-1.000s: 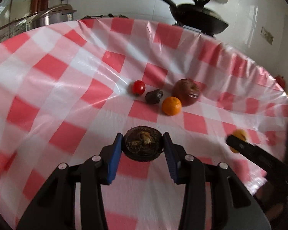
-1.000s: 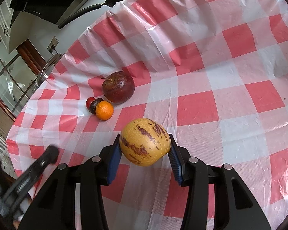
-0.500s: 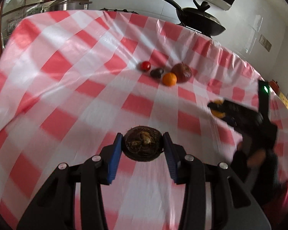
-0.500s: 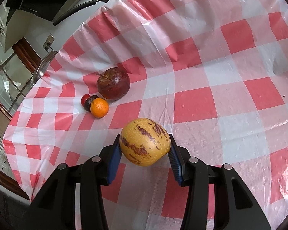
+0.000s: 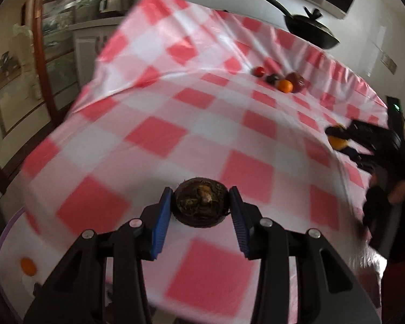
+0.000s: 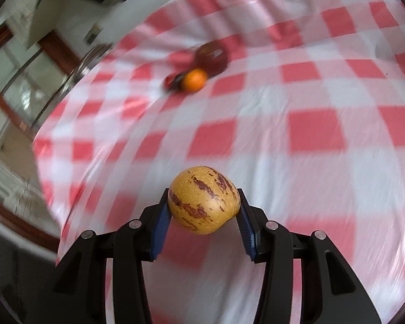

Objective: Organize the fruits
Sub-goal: 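Carry the dark fruit and yellow melon with both grippers over the white box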

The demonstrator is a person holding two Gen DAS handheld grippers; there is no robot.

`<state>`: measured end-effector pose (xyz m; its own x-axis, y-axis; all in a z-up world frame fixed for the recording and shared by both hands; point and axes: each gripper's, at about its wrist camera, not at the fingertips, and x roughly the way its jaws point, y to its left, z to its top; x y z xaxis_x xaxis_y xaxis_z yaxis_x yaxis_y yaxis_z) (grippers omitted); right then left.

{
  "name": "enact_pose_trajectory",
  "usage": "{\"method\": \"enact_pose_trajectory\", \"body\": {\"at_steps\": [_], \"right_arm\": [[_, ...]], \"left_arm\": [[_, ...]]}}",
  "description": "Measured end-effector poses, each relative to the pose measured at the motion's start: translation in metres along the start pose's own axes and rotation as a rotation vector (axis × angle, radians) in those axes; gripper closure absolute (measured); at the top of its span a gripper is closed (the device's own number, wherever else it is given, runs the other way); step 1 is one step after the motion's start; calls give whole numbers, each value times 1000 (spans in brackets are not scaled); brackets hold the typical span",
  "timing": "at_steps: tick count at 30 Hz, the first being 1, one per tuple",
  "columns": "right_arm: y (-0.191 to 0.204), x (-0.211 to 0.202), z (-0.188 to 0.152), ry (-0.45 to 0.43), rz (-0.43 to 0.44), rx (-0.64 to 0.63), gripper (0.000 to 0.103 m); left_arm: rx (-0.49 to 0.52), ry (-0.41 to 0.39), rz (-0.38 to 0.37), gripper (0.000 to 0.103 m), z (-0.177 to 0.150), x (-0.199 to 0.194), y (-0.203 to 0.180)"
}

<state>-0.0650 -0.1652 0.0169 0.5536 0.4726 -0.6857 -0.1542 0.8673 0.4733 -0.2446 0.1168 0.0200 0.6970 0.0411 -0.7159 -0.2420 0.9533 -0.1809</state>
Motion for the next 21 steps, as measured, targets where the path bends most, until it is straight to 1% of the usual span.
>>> {"method": "enact_pose_trajectory", "body": {"at_steps": [4, 9, 13, 17, 19, 21], "right_arm": [[38, -14, -37, 21, 35, -94, 57], [89, -30, -82, 51, 72, -249, 57], [119, -41, -106, 60, 109, -341, 57], [138, -40, -121, 80, 124, -392, 57], [149, -38, -132, 104, 138, -418, 57], [163, -35, -146, 130, 156, -462, 57]], "left_arm": [[-19, -25, 17, 60, -7, -16, 20], [-6, -56, 34, 60, -13, -29, 28], [-5, -77, 46, 60, -13, -37, 36], [17, -100, 86, 60, -20, -47, 49], [21, -100, 101, 60, -26, -51, 59], [2, -91, 110, 60, -34, -55, 73]]}}
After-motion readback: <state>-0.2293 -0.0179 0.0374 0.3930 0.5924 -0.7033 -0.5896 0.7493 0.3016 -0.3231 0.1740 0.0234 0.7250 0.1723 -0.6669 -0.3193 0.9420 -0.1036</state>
